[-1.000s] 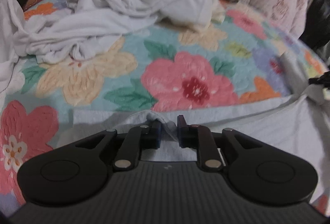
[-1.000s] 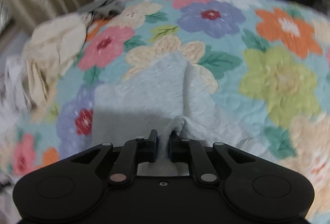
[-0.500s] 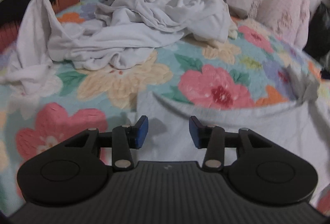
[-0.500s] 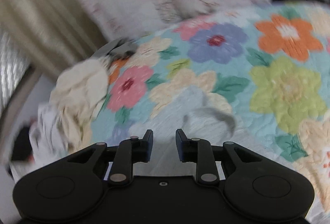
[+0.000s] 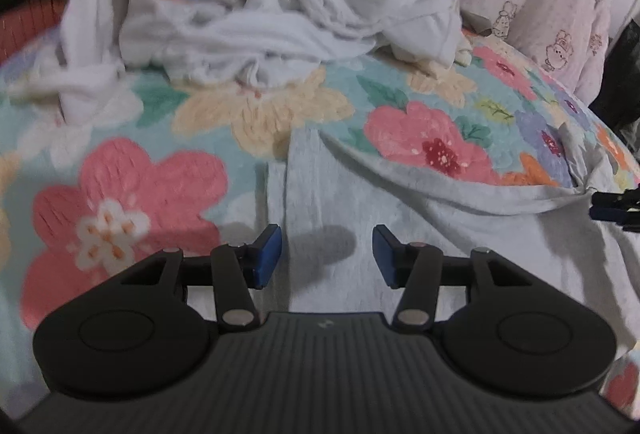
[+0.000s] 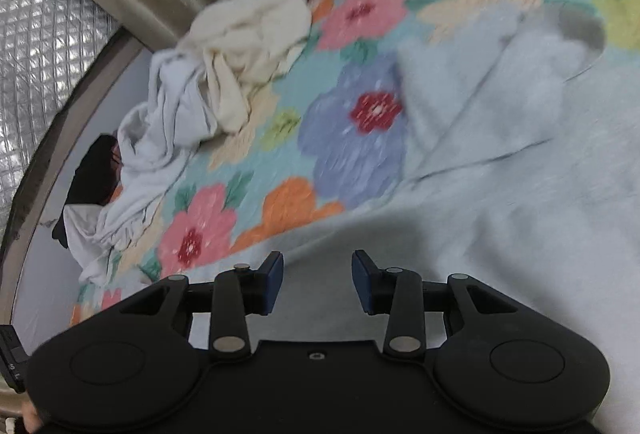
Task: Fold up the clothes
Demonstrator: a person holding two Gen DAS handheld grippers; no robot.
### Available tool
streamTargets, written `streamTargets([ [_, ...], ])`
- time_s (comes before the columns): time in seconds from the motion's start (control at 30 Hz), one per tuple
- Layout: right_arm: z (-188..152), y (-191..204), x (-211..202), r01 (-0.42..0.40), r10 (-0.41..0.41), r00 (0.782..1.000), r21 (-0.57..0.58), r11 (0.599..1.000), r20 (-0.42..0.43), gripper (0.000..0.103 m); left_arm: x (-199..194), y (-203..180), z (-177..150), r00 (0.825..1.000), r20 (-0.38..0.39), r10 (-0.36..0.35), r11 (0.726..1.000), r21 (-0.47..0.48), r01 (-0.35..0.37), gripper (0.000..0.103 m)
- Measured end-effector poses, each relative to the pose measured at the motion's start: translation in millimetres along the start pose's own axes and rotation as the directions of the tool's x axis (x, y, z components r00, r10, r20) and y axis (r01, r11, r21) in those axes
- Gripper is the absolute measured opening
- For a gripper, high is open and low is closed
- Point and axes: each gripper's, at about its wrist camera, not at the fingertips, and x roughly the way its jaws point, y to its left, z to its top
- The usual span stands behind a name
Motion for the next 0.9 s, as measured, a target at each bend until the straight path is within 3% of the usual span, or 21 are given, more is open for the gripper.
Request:
streamTargets([
  [0.13,-4,11,14,0.016,-0.016,1.0,0.021,1.0,-0.001,0.05,16,-4,-10,1.0,0.002,0.014,1.0,0.023,-0.014,0.046],
  [0.17,-5,14,17,0.013,-0.013,1.0,0.026,1.0,-0.006,0.051,16,-7,-13,0.999,0.025,0.034,0.999,0.031,-0.035,0.031],
  [0.2,-6,16,21,0.01,-0.009,1.0,0.029,1.0,-0.014,0.051,16,-10,-15,0.998,0.033,0.061,0.998,0.032,-0.063,0.007],
  [0.27,-6,20,30,0.005,-0.005,1.0,0.026,1.0,-0.017,0.05,14,-21,-16,0.994,0.045,0.101,0.991,0.079,-0.104,0.004],
  [0.3,-6,21,36,0.012,-0.012,1.0,0.029,1.0,-0.012,0.049,11,-30,-18,0.989,0.071,0.131,0.982,0.124,-0.139,0.003],
  [0.33,-6,22,40,0.025,-0.025,1.0,0.031,0.999,-0.002,0.034,8,-37,-20,0.983,0.095,0.156,0.973,0.156,-0.17,0.002],
  [0.37,-6,23,43,0.034,-0.035,0.999,0.027,0.999,0.011,0.005,4,-41,-21,0.979,0.108,0.17,0.969,0.16,-0.186,0.002],
  [0.5,-2,27,41,0.045,-0.046,0.996,0.015,0.999,0.072,0.003,-12,-41,-19,0.965,0.146,0.217,0.962,0.138,-0.237,0.002],
  [0.6,-1,38,34,0.07,-0.06,0.988,-0.067,0.995,0.14,0.002,-17,-37,-18,0.947,0.165,0.278,0.942,0.148,-0.302,0.002],
  [0.67,1,43,31,0.097,-0.074,0.98,-0.124,0.987,0.184,0.003,-9,-26,-18,0.955,0.118,0.271,0.951,0.12,-0.284,0.002],
  [0.73,6,37,32,0.058,-0.046,0.99,-0.082,0.995,0.135,0.003,3,-14,-20,0.958,0.073,0.276,0.955,0.09,-0.282,0.004],
  [0.8,7,32,32,0.016,-0.011,0.996,-0.053,0.998,0.092,0.003,4,-6,-23,0.959,0.076,0.274,0.958,0.062,-0.279,0.007],
  [0.9,-22,41,14,-0.005,0.014,0.998,-0.128,0.992,0.069,0.009,-14,-2,-17,0.969,0.06,0.241,0.97,0.014,-0.243,0.011],
])
